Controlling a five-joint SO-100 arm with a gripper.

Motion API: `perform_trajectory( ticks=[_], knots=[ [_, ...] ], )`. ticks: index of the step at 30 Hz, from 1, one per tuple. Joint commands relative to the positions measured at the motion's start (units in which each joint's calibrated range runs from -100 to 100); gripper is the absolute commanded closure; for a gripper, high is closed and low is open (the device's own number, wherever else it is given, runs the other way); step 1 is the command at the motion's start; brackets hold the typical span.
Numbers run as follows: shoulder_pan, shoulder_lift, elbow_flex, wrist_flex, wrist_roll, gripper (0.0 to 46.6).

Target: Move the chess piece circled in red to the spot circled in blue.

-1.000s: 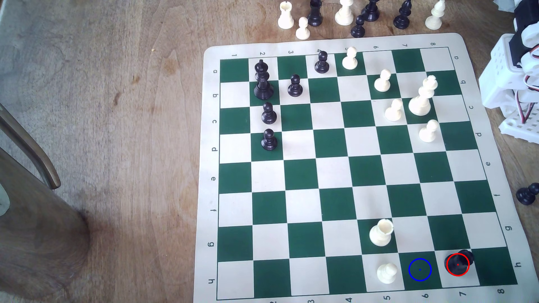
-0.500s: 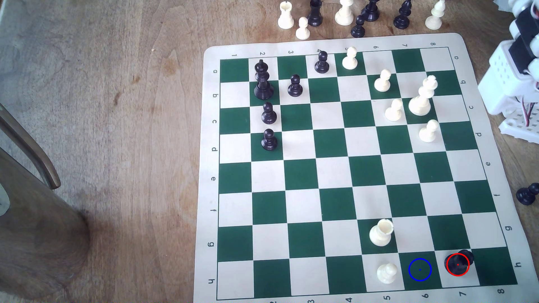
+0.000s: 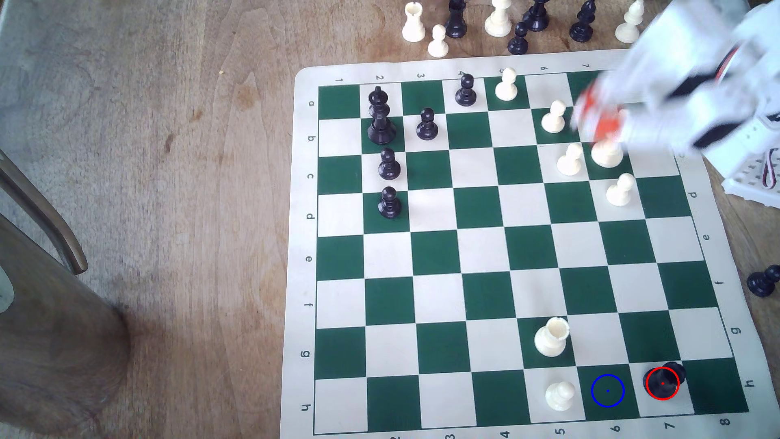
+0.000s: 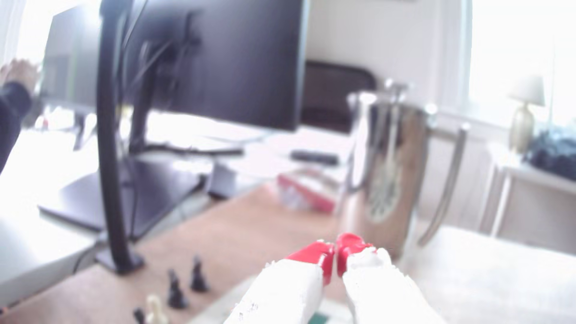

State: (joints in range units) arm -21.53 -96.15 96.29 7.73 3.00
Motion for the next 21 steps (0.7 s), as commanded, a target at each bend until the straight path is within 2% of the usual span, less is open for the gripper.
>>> perform_trajectory(
  ticks=[1, 4, 8, 9, 12, 13, 14, 17, 18, 21],
  knots=[
    [-2.75, 2.6, -14.7, 16.92, -1.71, 46.4],
    [-4.24, 6.42, -20.86, 24.38, -3.57, 46.4],
    [-5.41, 19.49, -36.0, 34.37, -9.52, 43.7],
    [-5.8, 26.28, -44.35, 38.87, -13.43, 40.4],
    [-6.04, 35.36, -53.41, 44.77, -16.8, 38.9],
    [-6.43, 39.18, -57.31, 48.29, -18.02, 36.9],
    [-8.46, 47.67, -66.1, 56.64, -20.32, 37.2],
    [-11.98, 55.57, -74.45, 63.44, -22.86, 37.5],
    [-14.33, 58.62, -76.26, 65.41, -23.35, 37.6],
    [-16.28, 62.78, -76.44, 65.74, -23.88, 38.2]
  ],
)
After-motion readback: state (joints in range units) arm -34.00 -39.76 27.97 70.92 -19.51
